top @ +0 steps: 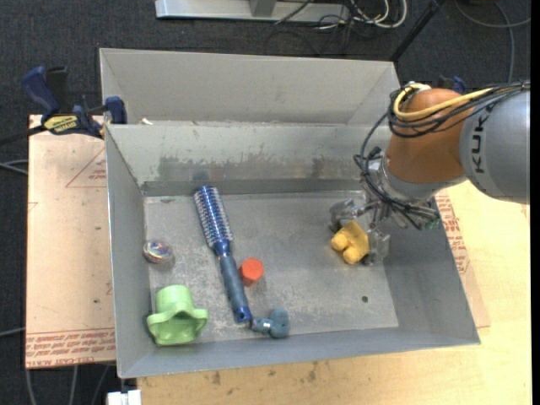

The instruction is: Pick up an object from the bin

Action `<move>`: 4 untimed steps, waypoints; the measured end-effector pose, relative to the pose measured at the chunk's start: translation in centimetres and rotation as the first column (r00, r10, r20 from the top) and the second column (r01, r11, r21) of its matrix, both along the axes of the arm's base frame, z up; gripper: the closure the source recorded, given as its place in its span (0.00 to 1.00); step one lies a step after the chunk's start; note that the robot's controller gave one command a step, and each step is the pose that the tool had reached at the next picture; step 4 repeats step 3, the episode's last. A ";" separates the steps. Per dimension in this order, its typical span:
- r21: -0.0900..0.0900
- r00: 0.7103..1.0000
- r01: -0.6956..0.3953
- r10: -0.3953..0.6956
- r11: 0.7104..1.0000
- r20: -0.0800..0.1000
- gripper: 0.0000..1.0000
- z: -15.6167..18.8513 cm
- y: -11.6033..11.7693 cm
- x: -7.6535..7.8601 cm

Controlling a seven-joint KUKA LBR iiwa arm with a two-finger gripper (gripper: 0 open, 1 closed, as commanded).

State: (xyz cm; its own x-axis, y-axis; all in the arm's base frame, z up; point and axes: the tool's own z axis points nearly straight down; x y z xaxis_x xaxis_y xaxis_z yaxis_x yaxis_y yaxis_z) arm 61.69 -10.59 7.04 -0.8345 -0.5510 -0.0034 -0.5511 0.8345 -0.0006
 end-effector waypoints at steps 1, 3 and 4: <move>-0.003 0.999 -0.038 0.038 0.999 0.009 1.00 14.9 0.1 -0.7; -0.004 0.988 -0.153 0.153 0.988 0.008 1.00 14.1 -0.3 -1.6; -0.004 0.988 -0.153 0.153 0.988 0.008 1.00 14.1 -0.3 -1.6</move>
Offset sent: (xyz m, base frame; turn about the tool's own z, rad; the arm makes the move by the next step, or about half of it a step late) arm -0.0102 0.0003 0.1442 -0.0402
